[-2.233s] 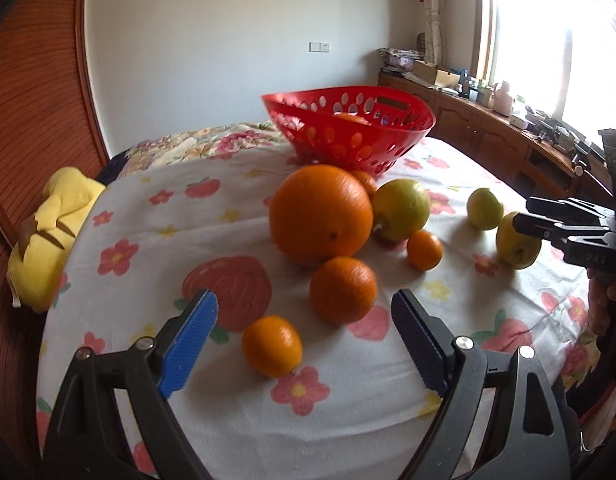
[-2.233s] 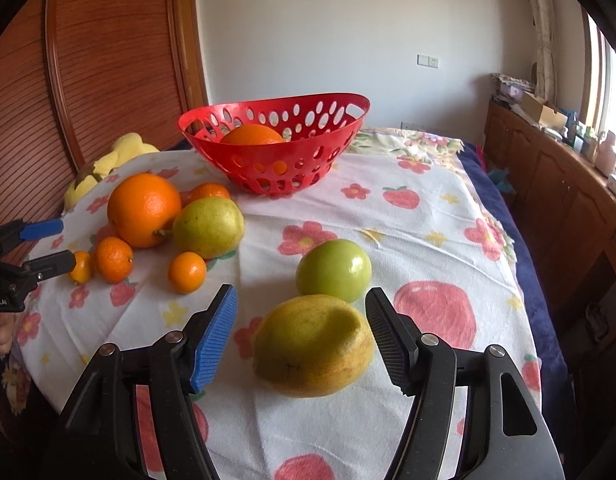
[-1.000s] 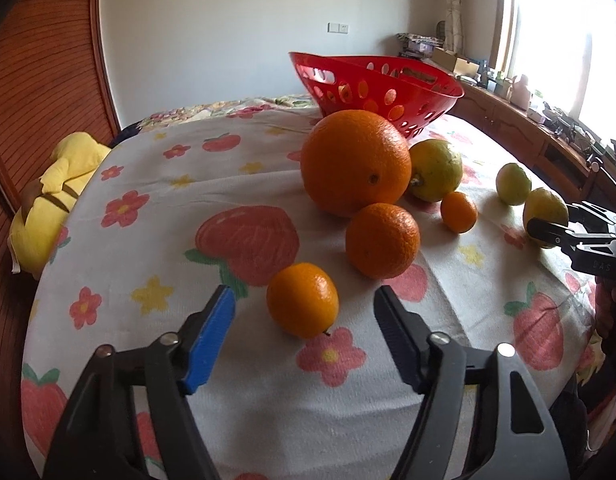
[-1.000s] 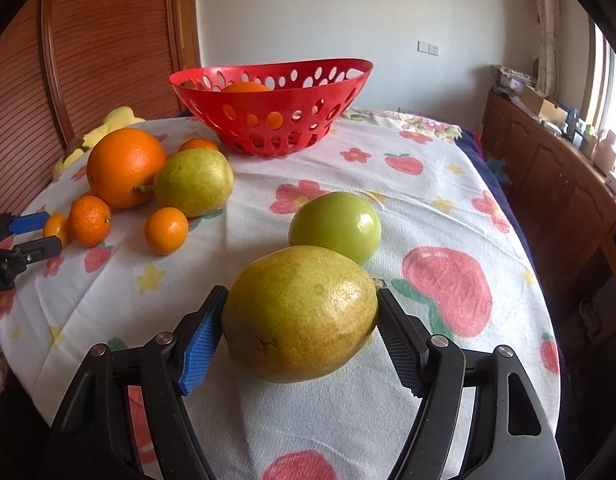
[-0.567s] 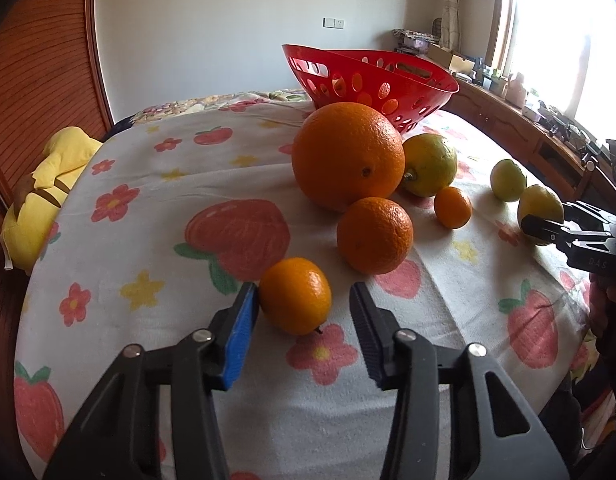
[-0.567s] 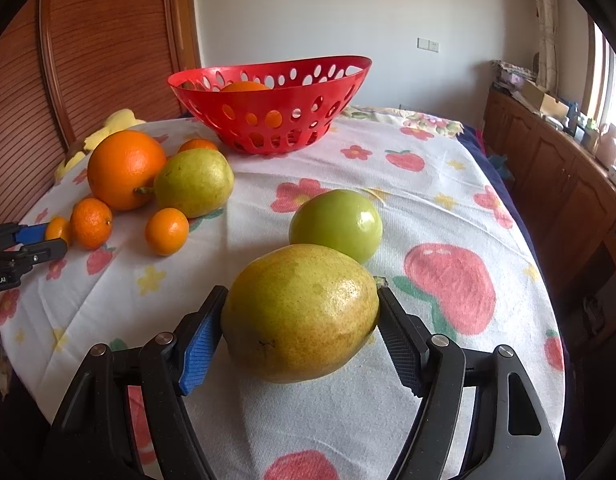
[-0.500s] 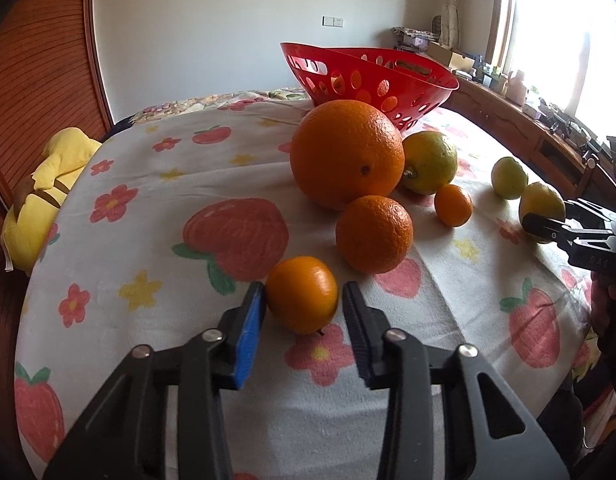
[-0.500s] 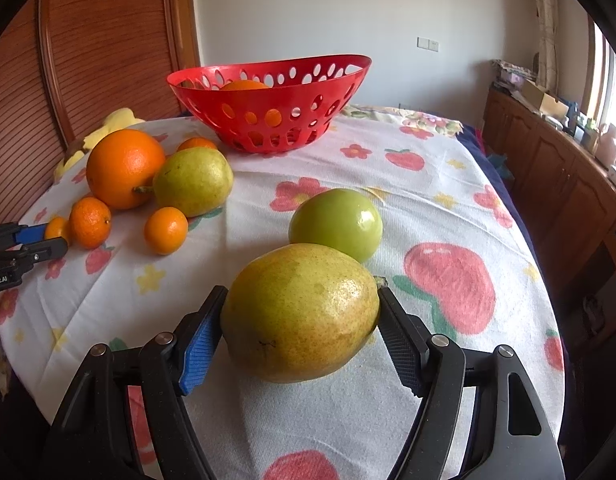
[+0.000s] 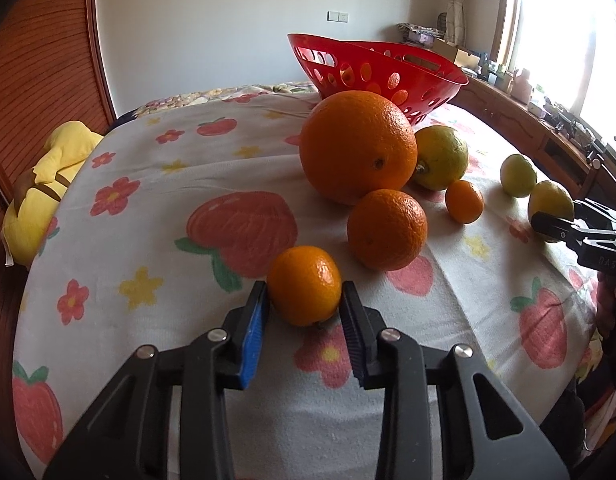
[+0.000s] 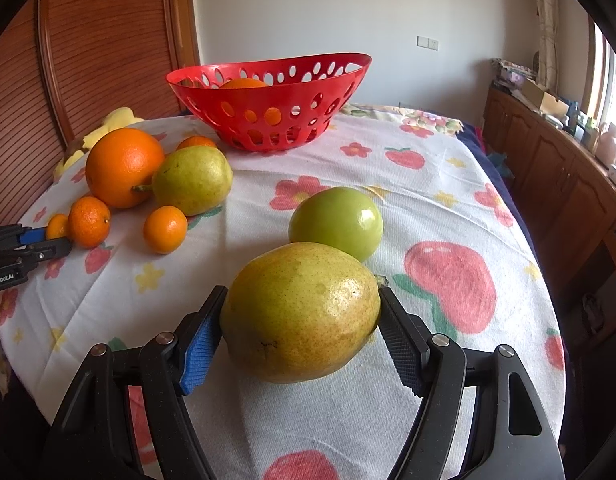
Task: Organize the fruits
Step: 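Close the left tool on the small orange, then lift the small orange and yellow pear and carry both over the red basket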
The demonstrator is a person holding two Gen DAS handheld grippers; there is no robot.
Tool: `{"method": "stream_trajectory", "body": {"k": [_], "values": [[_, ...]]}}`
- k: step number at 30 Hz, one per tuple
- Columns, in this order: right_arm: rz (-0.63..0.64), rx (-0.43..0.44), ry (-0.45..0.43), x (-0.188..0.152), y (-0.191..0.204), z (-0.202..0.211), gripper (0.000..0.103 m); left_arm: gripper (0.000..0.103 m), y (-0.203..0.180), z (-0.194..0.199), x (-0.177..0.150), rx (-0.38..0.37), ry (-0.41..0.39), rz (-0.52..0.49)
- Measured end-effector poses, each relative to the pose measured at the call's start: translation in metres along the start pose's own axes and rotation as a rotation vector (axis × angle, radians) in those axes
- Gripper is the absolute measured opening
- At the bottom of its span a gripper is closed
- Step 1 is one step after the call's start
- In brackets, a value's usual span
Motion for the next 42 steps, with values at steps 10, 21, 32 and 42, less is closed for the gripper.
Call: {"method": "stream_trajectory", "body": {"k": [10, 21, 32, 42], "values": [[0.009, -0.005, 0.007, 0.0, 0.001, -0.001, 0.076, 0.033, -0.008, 0.02, 0.009, -0.036, -0.058, 0.004], [0.044, 0.006, 0.002, 0.0, 0.005, 0.002, 0.074, 0.033, -0.031, 0.038, 0.031, -0.079, -0.112, -0.045], [0.077, 0.045, -0.06, 0.034, 0.002, 0.028, 0.074, 0.033, -0.047, 0.044, 0.06, -0.116, -0.158, -0.072], [0.139, 0.068, -0.13, 0.081, 0.013, 0.036, 0.074, 0.033, -0.049, 0.047, 0.088, -0.13, -0.189, -0.074]]}}
Point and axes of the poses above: each gripper's, at about its wrist camera, not at the fingertips, and z roughly against the way its jaws point, y to its left, x to its top, the point moved 4 cm from there along -z, roughly the way its jaws point, and after that the axes turned 4 degrees about z, right-handed, at the moved point
